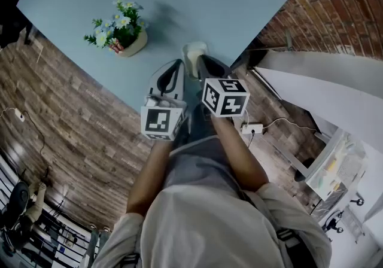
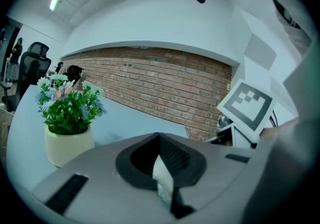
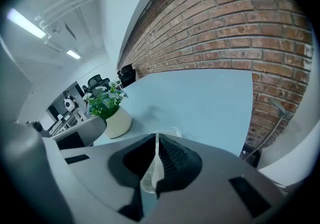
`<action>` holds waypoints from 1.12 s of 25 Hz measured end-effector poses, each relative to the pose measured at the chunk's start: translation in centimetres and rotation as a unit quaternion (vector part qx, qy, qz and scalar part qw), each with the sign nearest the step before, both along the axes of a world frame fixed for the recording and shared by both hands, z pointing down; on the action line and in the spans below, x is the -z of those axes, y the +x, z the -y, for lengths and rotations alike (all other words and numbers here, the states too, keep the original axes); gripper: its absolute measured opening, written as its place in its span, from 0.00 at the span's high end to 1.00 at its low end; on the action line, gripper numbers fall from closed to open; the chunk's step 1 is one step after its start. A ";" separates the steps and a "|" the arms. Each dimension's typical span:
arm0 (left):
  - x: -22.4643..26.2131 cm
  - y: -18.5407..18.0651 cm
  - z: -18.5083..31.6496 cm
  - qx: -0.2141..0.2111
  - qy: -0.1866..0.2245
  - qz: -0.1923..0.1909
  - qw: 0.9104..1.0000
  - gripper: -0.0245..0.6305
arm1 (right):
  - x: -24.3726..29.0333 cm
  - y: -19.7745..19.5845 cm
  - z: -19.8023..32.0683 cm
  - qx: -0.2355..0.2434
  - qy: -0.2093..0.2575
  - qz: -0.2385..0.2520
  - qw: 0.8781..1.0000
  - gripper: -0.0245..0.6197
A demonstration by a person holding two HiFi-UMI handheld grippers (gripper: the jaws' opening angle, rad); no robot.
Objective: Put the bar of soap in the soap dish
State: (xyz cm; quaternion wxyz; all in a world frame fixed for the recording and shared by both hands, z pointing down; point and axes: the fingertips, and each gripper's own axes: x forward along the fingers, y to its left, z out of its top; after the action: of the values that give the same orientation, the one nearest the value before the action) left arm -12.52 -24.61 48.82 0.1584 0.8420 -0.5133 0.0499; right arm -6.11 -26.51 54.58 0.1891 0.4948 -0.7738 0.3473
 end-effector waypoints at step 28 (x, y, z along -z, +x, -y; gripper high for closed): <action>17.9 -3.6 -3.3 0.031 0.122 -0.006 0.992 0.96 | 24.6 -3.4 -3.5 0.166 0.312 0.036 0.935 0.94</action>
State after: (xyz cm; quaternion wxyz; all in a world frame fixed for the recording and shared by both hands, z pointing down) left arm -16.14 -21.33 30.96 0.0594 0.8387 -0.5408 -0.0233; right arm -9.54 -22.97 29.96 0.0520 0.3807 -0.9206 0.0693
